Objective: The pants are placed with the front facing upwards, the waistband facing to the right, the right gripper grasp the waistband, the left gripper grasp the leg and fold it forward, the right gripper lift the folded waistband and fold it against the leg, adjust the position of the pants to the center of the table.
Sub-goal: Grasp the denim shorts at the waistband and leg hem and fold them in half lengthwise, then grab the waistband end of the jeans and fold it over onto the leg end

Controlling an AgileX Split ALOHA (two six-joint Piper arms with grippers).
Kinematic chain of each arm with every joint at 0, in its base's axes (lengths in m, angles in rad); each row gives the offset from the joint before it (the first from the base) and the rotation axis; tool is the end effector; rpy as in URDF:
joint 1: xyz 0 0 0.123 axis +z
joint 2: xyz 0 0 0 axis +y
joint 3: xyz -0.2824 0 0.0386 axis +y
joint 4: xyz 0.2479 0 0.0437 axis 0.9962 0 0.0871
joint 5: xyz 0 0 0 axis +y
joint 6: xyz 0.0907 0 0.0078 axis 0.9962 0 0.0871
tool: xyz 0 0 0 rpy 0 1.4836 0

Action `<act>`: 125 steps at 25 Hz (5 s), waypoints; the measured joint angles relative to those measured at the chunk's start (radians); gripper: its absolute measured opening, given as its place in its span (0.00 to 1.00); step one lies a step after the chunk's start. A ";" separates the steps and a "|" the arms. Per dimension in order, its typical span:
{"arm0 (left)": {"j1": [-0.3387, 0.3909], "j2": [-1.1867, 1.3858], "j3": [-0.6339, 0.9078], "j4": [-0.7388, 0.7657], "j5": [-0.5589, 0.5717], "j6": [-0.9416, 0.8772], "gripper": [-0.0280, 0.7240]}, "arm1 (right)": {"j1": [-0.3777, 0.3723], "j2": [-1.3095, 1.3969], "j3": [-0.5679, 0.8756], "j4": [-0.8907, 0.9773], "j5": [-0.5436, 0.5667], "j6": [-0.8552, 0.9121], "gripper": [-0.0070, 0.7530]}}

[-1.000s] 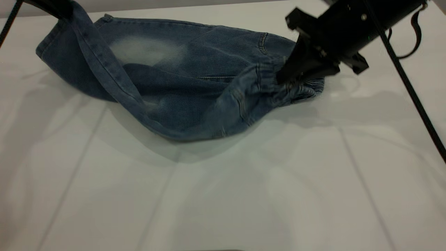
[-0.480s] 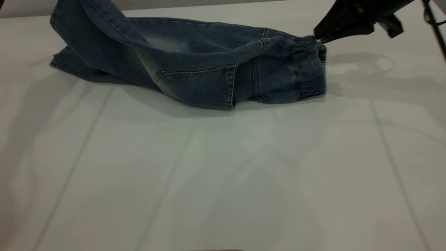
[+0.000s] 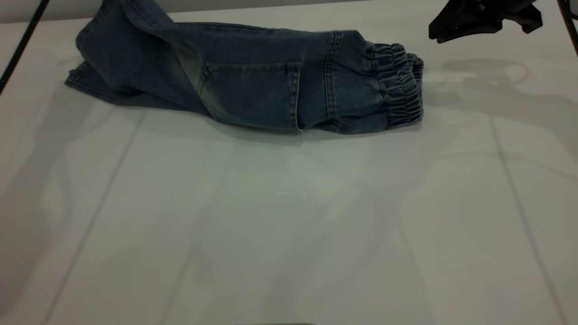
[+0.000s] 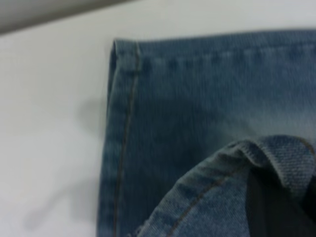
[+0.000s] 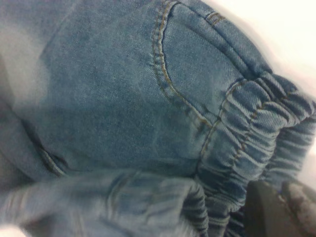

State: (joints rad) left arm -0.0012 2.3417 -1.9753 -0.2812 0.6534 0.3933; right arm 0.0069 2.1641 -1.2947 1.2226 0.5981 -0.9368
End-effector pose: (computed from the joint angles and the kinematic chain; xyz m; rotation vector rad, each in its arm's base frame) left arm 0.5263 -0.0160 0.1796 0.2798 2.4551 -0.1390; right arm 0.4239 0.0512 0.1090 0.0622 2.5442 0.8042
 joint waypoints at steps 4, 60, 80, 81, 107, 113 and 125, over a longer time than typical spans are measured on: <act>0.000 0.062 -0.080 0.002 0.013 0.005 0.11 | 0.000 0.000 0.000 0.000 0.022 -0.019 0.06; -0.148 0.017 -0.189 0.083 0.452 0.151 0.82 | 0.020 0.178 -0.008 -0.020 0.264 0.100 0.77; -0.283 0.094 -0.189 0.082 0.418 0.145 0.82 | 0.023 0.257 -0.009 0.258 0.314 -0.148 0.30; -0.291 0.107 -0.189 0.082 0.413 0.145 0.82 | 0.022 0.257 -0.009 0.258 0.316 -0.151 0.20; -0.474 0.288 -0.201 0.094 0.207 0.091 0.82 | -0.124 0.021 -0.009 0.283 0.510 -0.156 0.11; -0.485 0.276 -0.339 0.197 0.356 0.010 0.82 | -0.095 0.021 -0.008 0.385 0.512 -0.195 0.11; -0.341 0.284 -0.465 0.393 0.489 -0.199 0.82 | -0.027 0.021 -0.034 0.391 0.481 -0.204 0.11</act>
State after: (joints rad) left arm -0.3421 2.6252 -2.4401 0.1120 1.1425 0.1943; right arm -0.0201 2.1852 -1.3287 1.6139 1.0787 -1.1408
